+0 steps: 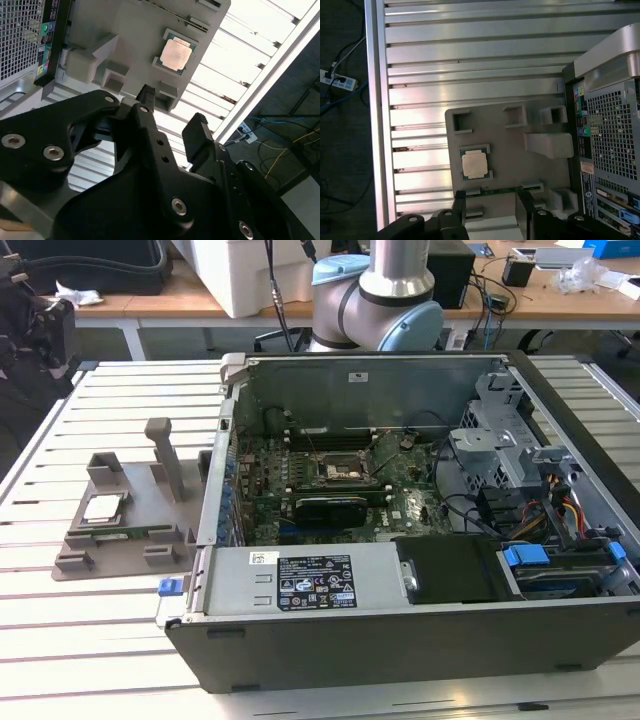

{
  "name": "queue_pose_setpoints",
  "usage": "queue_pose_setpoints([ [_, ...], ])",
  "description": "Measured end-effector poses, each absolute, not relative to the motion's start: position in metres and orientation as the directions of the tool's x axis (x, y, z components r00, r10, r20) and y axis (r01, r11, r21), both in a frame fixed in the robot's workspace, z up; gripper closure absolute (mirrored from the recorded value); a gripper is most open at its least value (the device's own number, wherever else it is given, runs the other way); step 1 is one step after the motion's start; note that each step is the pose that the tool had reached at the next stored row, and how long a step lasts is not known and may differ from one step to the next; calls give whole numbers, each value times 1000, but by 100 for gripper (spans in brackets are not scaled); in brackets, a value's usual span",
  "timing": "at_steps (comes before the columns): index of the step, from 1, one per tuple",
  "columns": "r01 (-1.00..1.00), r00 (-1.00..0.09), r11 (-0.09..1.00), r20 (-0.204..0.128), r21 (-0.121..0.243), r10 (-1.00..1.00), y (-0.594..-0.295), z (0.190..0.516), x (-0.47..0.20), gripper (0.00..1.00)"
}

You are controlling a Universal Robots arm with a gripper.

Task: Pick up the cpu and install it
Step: 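Pick up the cpu and move it towards the insertion slot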

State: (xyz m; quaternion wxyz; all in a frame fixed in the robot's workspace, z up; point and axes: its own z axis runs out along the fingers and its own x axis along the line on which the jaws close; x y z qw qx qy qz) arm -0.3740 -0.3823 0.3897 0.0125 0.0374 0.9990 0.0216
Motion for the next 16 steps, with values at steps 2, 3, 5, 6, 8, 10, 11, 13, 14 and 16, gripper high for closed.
queue_pose_setpoints([
  [2, 74, -997, 996, -23, 44, 75, -382, 390, -374, 34],
  [3, 74, -997, 996, -23, 44, 75, -382, 390, -374, 34],
  [5, 52, -998, 999, -26, 9, 53, -382, 390, -374, 34],
  [6, 19, -999, 1000, -26, 4, 20, -382, 390, -374, 34],
  [8, -8, -1000, 1000, -26, 3, -8, -382, 390, -374, 34],
  [10, -9, -1000, 1000, -26, 3, -9, -382, 390, -374, 34],
  [11, -9, -1000, 1000, -26, 3, -9, -382, 390, -374, 34],
  [13, -9, -1000, 1000, -26, 3, -9, -382, 390, -374, 34],
  [14, -9, -1000, 1000, -26, 3, -9, -382, 390, -374, 34],
  [16, -9, -1000, 1000, -26, 3, -9, -382, 390, -374, 34],
])
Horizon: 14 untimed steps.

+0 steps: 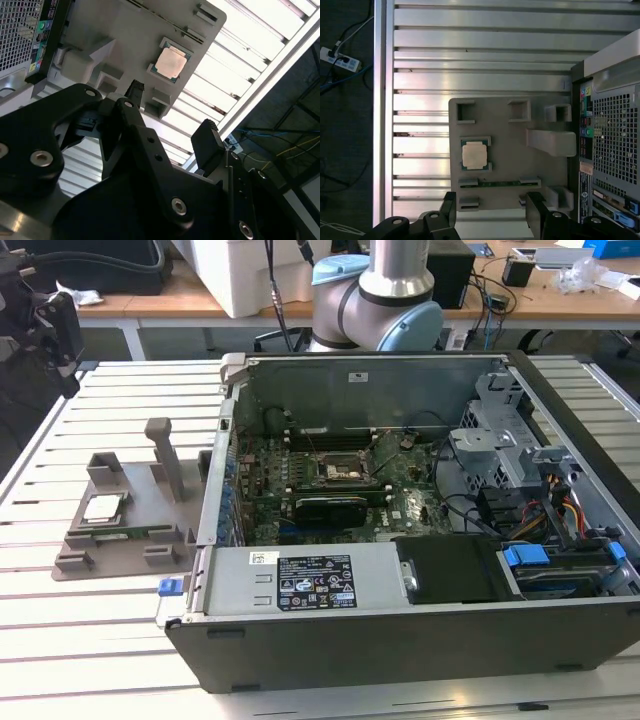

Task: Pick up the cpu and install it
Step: 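Pick up the cpu and move it towards the insertion slot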

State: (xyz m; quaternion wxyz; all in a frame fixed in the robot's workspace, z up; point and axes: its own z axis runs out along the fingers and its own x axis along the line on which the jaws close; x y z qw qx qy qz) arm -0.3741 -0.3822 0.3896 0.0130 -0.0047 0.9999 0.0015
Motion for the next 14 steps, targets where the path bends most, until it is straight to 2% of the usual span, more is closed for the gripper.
queue_pose_setpoints([
  [14, -9, -1000, 1000, -26, 3, -9, -382, 384, -374, 34],
])
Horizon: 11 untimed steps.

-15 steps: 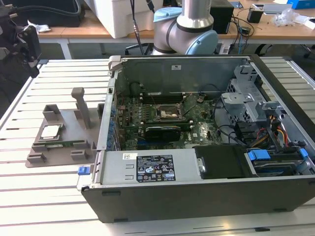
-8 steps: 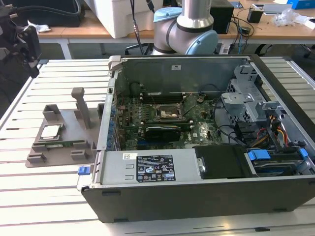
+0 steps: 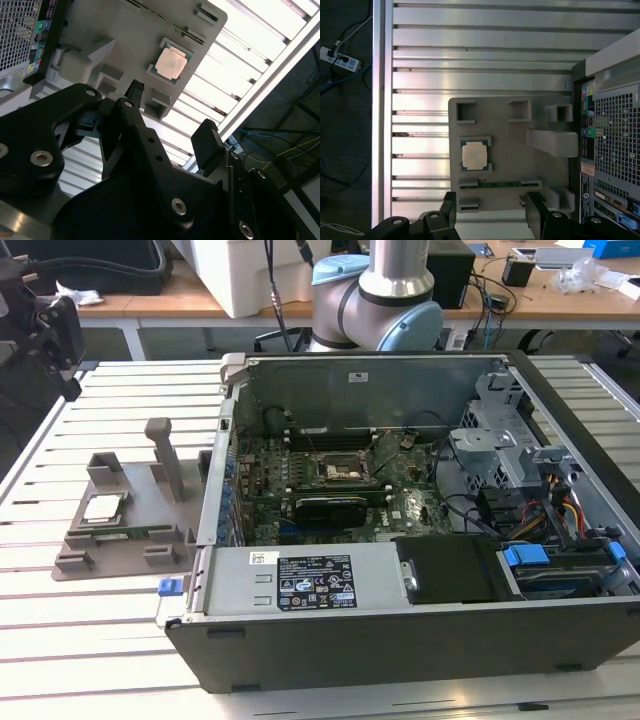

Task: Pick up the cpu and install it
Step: 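Pick up the cpu and move it towards the insertion slot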

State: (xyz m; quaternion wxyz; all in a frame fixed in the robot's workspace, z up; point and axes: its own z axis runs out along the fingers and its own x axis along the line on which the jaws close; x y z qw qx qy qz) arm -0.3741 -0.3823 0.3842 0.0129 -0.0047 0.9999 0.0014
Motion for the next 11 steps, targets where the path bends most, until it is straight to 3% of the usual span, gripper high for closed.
queue_pose_setpoints([
  [11, -9, -1000, 1000, -25, 3, -9, -382, 372, -374, 34],
])
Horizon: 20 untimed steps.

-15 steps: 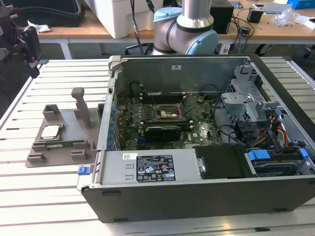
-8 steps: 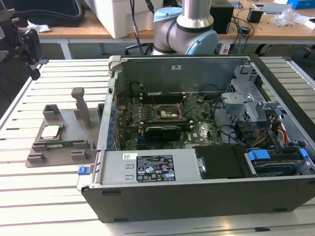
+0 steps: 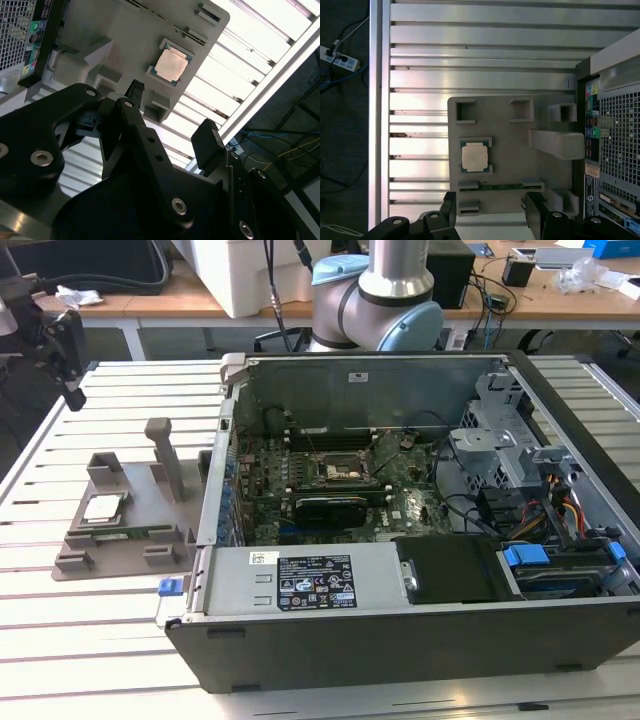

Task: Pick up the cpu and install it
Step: 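Pick up the cpu and move it towards the insertion slot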

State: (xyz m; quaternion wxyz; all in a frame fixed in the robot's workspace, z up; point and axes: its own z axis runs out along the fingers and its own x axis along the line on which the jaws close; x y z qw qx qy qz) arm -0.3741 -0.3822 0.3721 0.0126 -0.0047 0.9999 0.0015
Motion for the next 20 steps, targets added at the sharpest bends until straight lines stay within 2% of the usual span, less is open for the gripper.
queue_pose_setpoints([
  [20, -9, -1000, 1000, -25, 3, -9, -382, 359, -374, 34],
])
